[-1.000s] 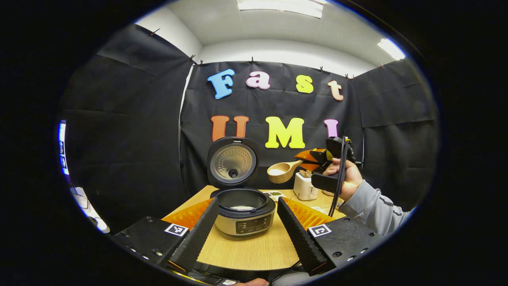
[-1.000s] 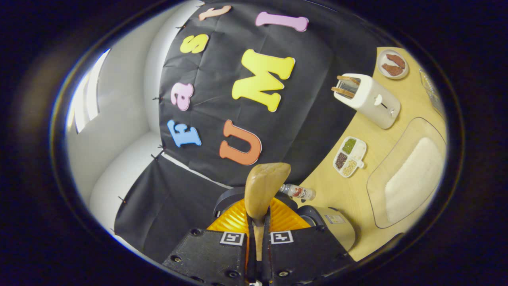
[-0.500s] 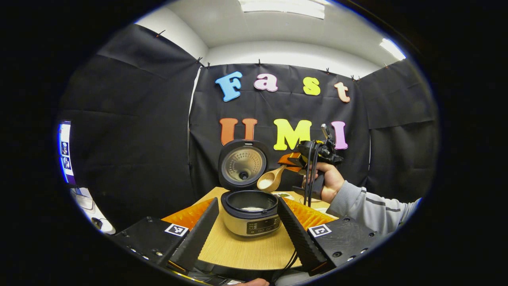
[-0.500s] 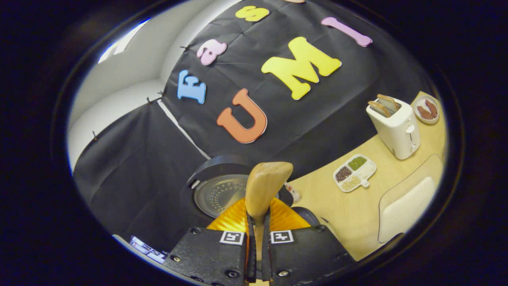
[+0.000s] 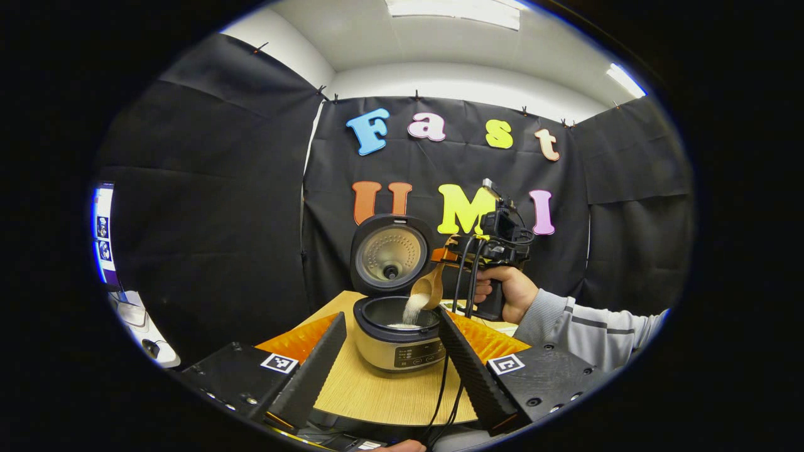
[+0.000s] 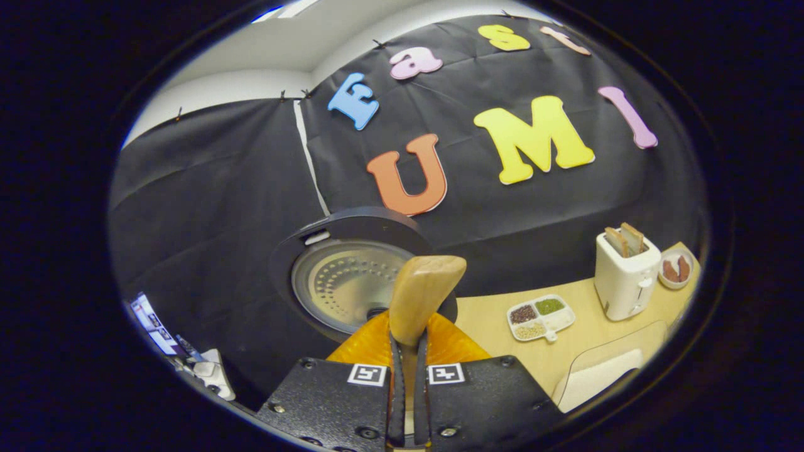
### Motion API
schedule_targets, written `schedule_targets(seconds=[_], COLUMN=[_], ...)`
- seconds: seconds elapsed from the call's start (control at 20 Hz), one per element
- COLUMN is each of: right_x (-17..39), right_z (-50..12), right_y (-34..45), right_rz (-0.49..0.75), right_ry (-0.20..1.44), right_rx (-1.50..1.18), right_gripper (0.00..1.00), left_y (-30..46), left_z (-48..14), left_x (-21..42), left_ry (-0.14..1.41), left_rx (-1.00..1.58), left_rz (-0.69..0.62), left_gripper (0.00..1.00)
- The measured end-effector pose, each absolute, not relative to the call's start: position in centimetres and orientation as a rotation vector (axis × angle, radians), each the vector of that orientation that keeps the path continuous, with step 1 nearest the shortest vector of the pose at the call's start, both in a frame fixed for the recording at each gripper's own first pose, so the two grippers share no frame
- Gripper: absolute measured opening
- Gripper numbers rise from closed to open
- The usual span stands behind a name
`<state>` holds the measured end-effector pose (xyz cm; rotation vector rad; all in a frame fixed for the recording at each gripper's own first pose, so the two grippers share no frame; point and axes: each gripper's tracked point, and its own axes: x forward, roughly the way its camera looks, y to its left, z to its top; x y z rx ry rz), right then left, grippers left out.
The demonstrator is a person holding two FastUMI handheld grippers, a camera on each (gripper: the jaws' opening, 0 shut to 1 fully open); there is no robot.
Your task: Close the left gripper, press the button to open the rice cooker; take a wooden spoon from the chopstick holder with the right hand, scoop a spoonful of rice and pour it into the rice cooker, then put the wooden spoon back into the chopstick holder.
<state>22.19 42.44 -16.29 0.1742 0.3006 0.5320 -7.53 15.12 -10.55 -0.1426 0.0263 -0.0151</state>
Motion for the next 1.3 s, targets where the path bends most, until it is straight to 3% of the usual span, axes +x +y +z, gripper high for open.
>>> schedule_targets(seconds=[0.1, 0.15, 0.75, 1.3], right_x=[21.8, 21.6, 19.2, 18.9], right_z=[-15.9, -15.7, -15.4, -11.6], right_y=[42.9, 43.2, 45.2, 38.4], right_rz=[0.549, 0.556, 0.579, 0.492], right_ry=[0.267, 0.254, 0.085, 0.076], right_rx=[0.111, 0.074, -0.283, -0.174], right_gripper=[0.15, 0.11, 0.11, 0.11], left_y=[15.2, 15.2, 15.0, 14.0], left_z=[-10.6, -10.7, -10.8, -10.3], left_x=[-7.6, -7.7, -7.6, -7.8], left_ry=[0.026, 0.027, 0.041, 0.039], left_rx=[-0.148, -0.15, -0.161, -0.167], left_rz=[-0.015, -0.016, -0.022, -0.064], left_gripper=[0.94, 0.95, 0.94, 0.94])
